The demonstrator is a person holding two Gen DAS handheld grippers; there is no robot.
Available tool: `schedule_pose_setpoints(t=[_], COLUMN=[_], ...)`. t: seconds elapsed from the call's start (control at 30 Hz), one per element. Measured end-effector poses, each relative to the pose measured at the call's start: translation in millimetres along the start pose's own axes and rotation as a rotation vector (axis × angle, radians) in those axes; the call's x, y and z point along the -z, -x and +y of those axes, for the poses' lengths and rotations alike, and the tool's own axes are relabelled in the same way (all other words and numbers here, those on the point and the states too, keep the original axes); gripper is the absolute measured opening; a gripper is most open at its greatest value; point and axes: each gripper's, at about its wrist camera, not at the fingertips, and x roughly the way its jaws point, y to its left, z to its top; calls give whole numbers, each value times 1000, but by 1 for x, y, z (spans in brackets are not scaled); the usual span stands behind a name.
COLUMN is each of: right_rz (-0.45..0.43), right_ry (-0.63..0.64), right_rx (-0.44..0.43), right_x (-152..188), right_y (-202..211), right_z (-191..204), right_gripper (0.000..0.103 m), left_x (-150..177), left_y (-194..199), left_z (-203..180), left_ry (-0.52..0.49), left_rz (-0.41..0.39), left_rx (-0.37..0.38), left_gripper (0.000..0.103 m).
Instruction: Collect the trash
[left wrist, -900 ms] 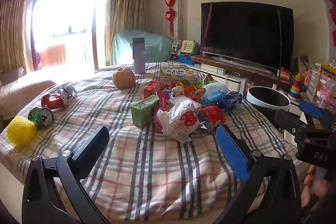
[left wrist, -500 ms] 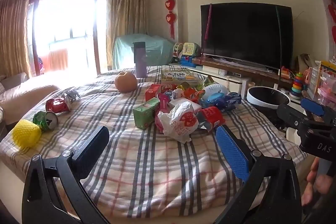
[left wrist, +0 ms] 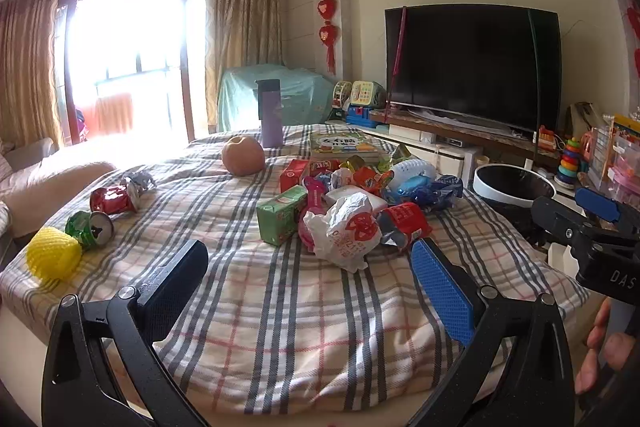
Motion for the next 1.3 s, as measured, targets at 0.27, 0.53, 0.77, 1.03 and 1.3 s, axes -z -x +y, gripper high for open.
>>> schedule_pose_setpoints(t=[0.27,0.53,0.77,1.03,1.3], right_rz=[5,1,8,18,26], right_ry=[2,0,-6,-16,-17], right_rx=[-6,-11,-26,-34,-37], right_x=[-1,-1,0,1,2], right_y=[0,0,-2,-4,-6], right_z=[1,2,1,0,1], right_gripper=[103,103,103,103,103], left_x=[0,0,-1,0,2], left_y=[0,0,-2,-5,-8], left_z=[-2,-4,-5,-5,-4], left_ry=[-4,-3,-10,-6,-9], left_rz=[-5,-5,-2,4,10], left_rx=[0,3,7,9,9], left_gripper=[103,103,103,103,103])
